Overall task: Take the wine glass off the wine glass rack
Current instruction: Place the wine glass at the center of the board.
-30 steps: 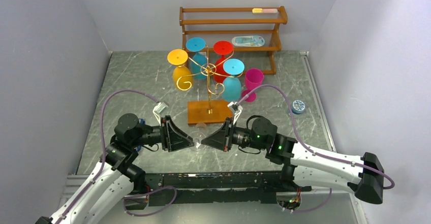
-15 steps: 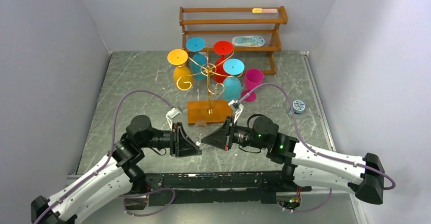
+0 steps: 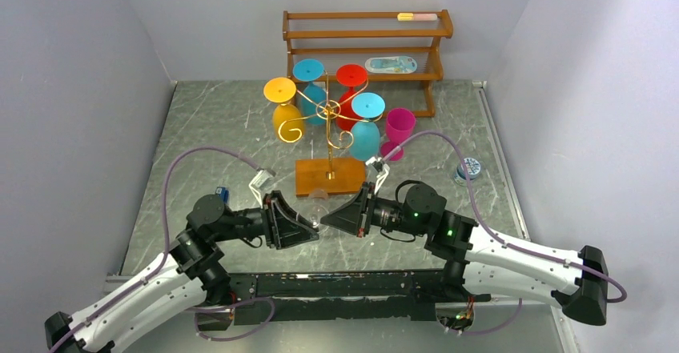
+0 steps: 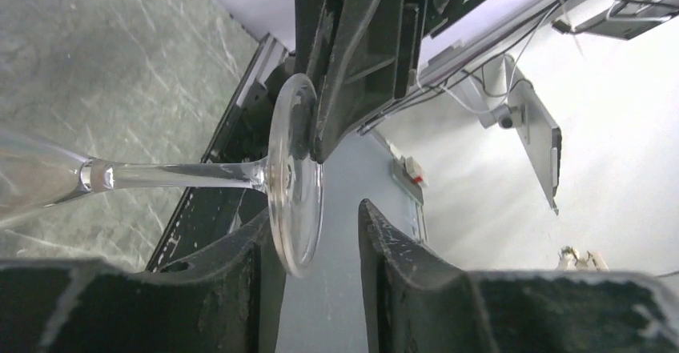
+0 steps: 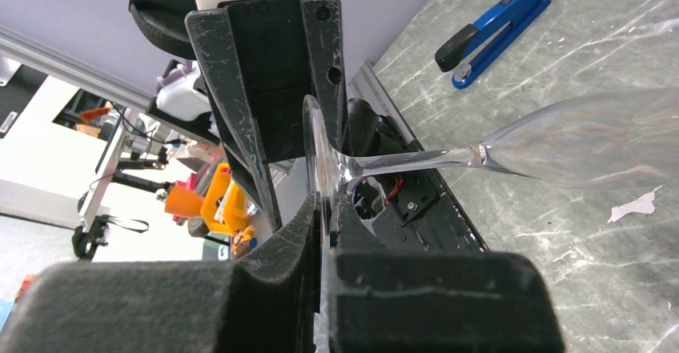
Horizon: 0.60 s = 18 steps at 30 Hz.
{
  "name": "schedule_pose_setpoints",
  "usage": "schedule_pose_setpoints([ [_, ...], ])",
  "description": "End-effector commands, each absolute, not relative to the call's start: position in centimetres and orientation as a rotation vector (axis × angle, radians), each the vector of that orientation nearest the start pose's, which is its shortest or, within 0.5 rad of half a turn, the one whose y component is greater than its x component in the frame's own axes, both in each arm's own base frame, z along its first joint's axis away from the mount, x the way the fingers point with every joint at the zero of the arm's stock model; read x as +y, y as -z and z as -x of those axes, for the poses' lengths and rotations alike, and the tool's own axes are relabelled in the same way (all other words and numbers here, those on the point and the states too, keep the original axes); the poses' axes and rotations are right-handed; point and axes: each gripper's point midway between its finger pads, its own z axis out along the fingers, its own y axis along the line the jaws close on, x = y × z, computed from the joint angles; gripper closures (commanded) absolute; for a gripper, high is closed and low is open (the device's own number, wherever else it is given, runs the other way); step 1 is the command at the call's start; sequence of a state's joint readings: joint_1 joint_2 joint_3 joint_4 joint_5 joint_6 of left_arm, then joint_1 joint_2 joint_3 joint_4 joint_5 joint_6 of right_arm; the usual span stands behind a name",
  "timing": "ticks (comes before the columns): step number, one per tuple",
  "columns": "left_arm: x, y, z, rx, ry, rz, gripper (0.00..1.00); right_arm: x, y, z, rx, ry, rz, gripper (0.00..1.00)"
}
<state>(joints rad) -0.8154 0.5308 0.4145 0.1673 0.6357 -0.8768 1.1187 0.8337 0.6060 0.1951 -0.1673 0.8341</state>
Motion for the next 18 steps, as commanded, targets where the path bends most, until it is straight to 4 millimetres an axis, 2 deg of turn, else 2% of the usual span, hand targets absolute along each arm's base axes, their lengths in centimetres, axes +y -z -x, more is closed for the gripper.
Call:
schedule_pose_setpoints([
  [1,-25.9,-27.6,-8.0,1.668,1.757,-0.430,0.64,32.5,-28.1,-9.2,1.798,-1.589,0.411,1.00],
  [7,-26.3,-27.4,-7.8,1.644,1.818,-0.420,0.83,33.2,-28.0,-8.7,1.812,-1.615,0.460,1.00],
  [9,-26.3,-27.4,-8.0,1.648,1.806,-0.411,0.83,33.3,-27.9,-8.6,1.817,-1.616,0.472,1.00],
  [12,-26.1,-27.4,-8.6,1.653,1.794,-0.347,0.71,33.3,-27.7,-8.5,1.818,-1.604,0.492,1.00],
  [13,-26.0,-27.5,-8.6,1.642,1.802,-0.336,0.70,33.2,-27.7,-8.6,1.820,-1.595,0.496,1.00],
  [18,-26.2,-27.0,-9.0,1.635,1.828,-0.292,0.86,33.3,-28.4,-7.5,1.796,-1.633,0.572,1.00],
])
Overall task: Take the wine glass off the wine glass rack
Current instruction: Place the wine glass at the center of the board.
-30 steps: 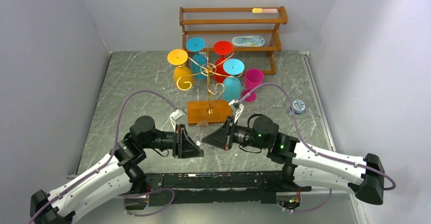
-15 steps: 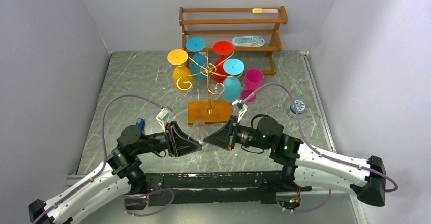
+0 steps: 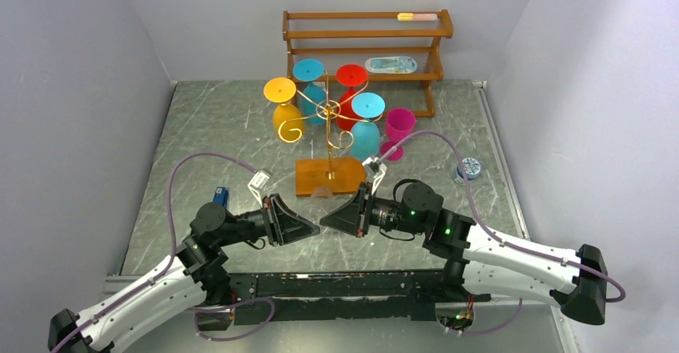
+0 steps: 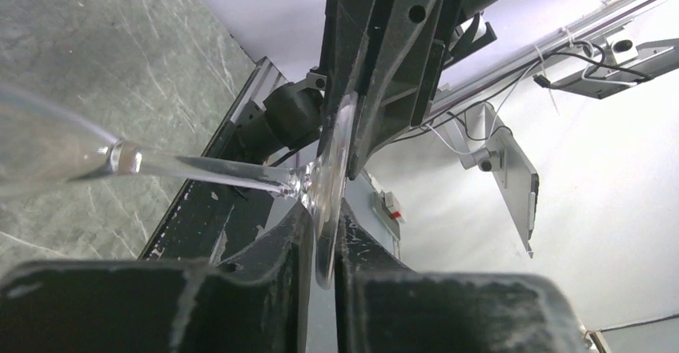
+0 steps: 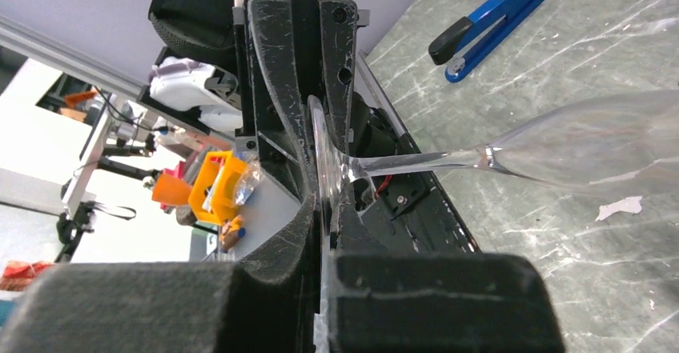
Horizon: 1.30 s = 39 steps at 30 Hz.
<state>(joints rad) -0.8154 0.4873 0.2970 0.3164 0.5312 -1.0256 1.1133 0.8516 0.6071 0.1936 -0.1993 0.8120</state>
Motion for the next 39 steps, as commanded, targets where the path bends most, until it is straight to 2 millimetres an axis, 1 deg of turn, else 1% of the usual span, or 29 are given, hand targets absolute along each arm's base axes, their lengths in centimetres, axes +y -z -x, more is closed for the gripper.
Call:
schedule_pose_setpoints([
  [1,-26.3,-26.8,-9.0,1.641,1.829,-0.299,0.93,33.4,-28.5,-7.3,1.798,-1.636,0.587,1.00],
  [2,-26.5,-26.7,-9.0,1.649,1.828,-0.307,0.95,33.4,-28.6,-7.3,1.796,-1.638,0.591,1.00],
  [5,-26.6,-26.5,-8.9,1.663,1.822,-0.334,0.95,33.3,-28.6,-7.2,1.787,-1.635,0.606,0.99],
  [7,-26.7,-26.5,-8.9,1.673,1.800,-0.360,0.95,33.3,-28.6,-7.2,1.786,-1.620,0.624,0.92],
  [11,-26.7,-25.5,-8.8,1.750,1.683,-0.475,0.95,32.7,-28.0,-8.4,1.846,-1.501,0.598,0.76],
  [15,-26.5,-24.5,-8.6,1.789,1.628,-0.539,0.95,32.0,-27.7,-9.2,1.877,-1.423,0.575,0.64],
  [16,-26.5,-24.1,-8.5,1.789,1.625,-0.549,0.95,31.7,-27.8,-9.3,1.868,-1.403,0.578,0.57],
  [18,-26.4,-23.4,-8.3,1.777,1.626,-0.556,0.95,30.8,-27.7,-10.0,1.853,-1.316,0.601,0.50],
  [19,-26.3,-23.0,-8.2,1.771,1.630,-0.558,0.95,30.0,-27.1,-10.6,1.874,-1.240,0.592,0.48],
  [22,-26.0,-22.2,-8.2,1.768,1.624,-0.539,0.95,27.6,-26.6,-12.6,1.892,-1.066,0.515,0.44],
  [23,-25.9,-22.2,-8.1,1.754,1.623,-0.543,0.95,26.9,-26.3,-13.1,1.901,-1.018,0.487,0.43],
  [25,-25.7,-22.5,-8.0,1.711,1.622,-0.559,0.95,25.2,-25.6,-14.3,1.914,-0.929,0.397,0.41],
  [27,-25.4,-23.4,-7.8,1.659,1.598,-0.595,0.95,23.7,-24.7,-15.3,1.918,-0.856,0.307,0.40],
  [30,-25.0,-24.5,-6.9,1.569,1.565,-0.717,0.95,21.5,-23.5,-16.5,1.921,-0.774,0.163,0.37],
  [32,-24.8,-24.9,-6.4,1.527,1.540,-0.789,0.95,20.2,-23.0,-17.0,1.910,-0.751,0.062,0.35],
  [34,-24.6,-25.3,-5.9,1.495,1.526,-0.839,0.95,19.4,-22.6,-17.3,1.896,-0.758,-0.026,0.35],
  [36,-24.5,-26.1,-5.5,1.444,1.525,-0.880,0.95,19.0,-22.5,-17.5,1.873,-0.784,-0.099,0.35],
  [37,-24.5,-26.6,-5.3,1.413,1.529,-0.895,0.95,18.8,-22.5,-17.6,1.860,-0.800,-0.138,0.34],
  [39,-24.5,-27.0,-5.0,1.376,1.529,-0.917,0.95,18.7,-22.4,-17.6,1.843,-0.839,-0.195,0.28],
])
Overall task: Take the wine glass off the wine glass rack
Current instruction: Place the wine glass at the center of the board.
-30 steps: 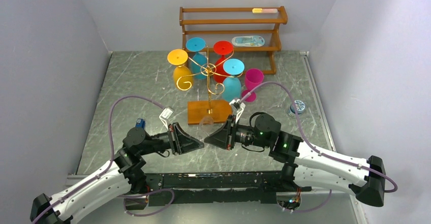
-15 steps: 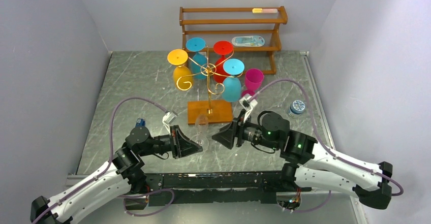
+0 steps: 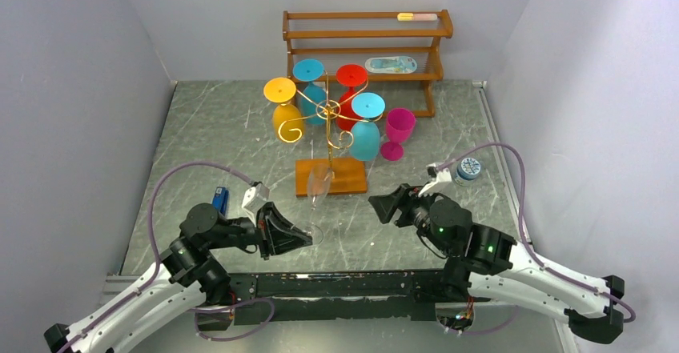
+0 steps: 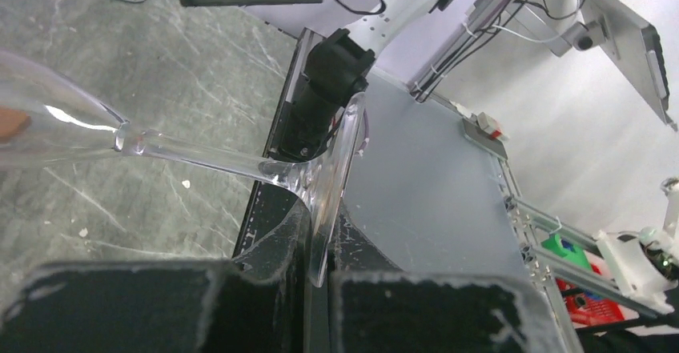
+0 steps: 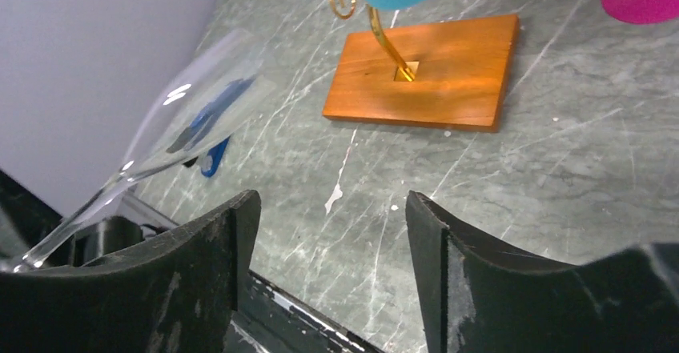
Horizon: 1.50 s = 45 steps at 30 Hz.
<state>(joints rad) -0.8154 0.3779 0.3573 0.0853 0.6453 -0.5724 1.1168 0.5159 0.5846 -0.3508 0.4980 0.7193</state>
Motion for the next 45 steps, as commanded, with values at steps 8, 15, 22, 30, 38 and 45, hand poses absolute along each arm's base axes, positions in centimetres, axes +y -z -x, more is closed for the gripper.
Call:
schedule_pose_setpoints([
  [8,-24.3,-26.2,-5.4,1.372,1.440,-0.992,0.95,20.1,-22.6,-16.7,1.879,-0.911,-0.133,0.25],
  [15,-24.2,-26.1,-3.8,1.236,1.467,-1.089,0.95,23.4,-23.1,-15.4,1.885,-1.081,0.052,0.27],
  [22,-23.3,-26.5,-2.7,1.134,1.440,-1.131,0.95,25.6,-25.7,-13.7,1.766,-1.577,0.247,0.31],
  [30,-23.9,-26.2,-1.2,1.017,1.554,-1.221,0.95,24.6,-28.5,-14.9,1.654,-1.610,0.252,0.31],
  [38,-24.2,-25.0,-0.4,1.056,1.629,-1.290,0.95,22.3,-29.6,-17.1,1.682,-1.400,0.296,0.29],
  [45,-23.8,-25.6,0.6,1.020,1.688,-1.311,0.95,22.6,-29.6,-17.0,1.738,-1.442,0.518,0.25],
])
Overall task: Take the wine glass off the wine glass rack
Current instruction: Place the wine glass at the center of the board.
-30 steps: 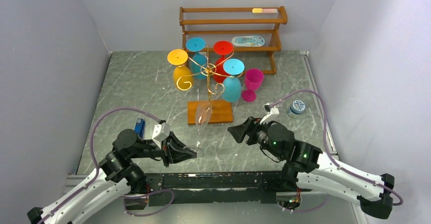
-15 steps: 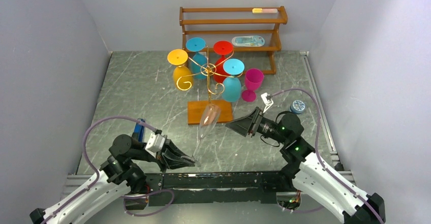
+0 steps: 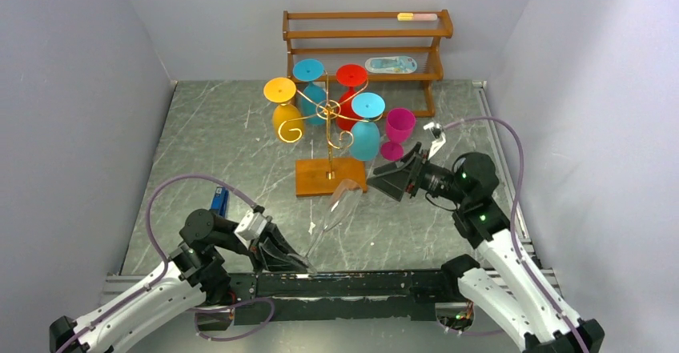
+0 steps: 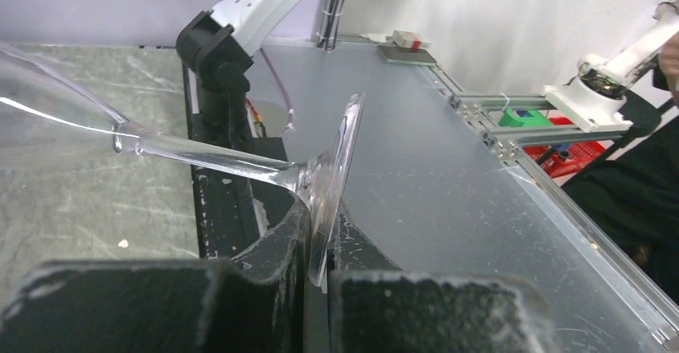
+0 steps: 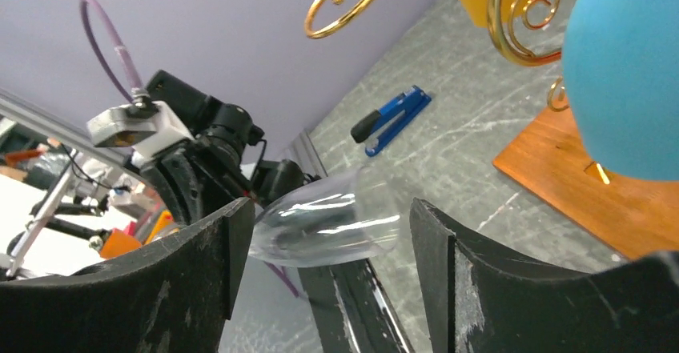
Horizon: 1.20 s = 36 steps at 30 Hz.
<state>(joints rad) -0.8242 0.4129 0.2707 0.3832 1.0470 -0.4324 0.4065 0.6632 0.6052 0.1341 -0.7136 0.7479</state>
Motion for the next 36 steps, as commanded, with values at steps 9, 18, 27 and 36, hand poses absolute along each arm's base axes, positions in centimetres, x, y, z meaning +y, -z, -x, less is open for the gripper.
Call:
schedule_pose_setpoints([
  [9,-23.4,-26.2,1.3,0.959,1.703,-1.333,0.95,23.3,-29.2,-15.6,1.794,-1.592,0.670,0.31],
  [18,-22.8,-26.9,1.9,0.889,1.691,-1.319,0.95,23.5,-29.2,-13.0,1.745,-1.784,0.713,0.43],
  [27,-22.7,-26.9,2.4,0.889,1.765,-1.325,0.95,23.8,-29.6,-13.4,1.725,-1.722,0.690,0.43],
  [36,-22.7,-27.0,2.3,0.886,1.744,-1.319,0.95,24.6,-29.7,-13.6,1.744,-1.824,0.657,0.50],
])
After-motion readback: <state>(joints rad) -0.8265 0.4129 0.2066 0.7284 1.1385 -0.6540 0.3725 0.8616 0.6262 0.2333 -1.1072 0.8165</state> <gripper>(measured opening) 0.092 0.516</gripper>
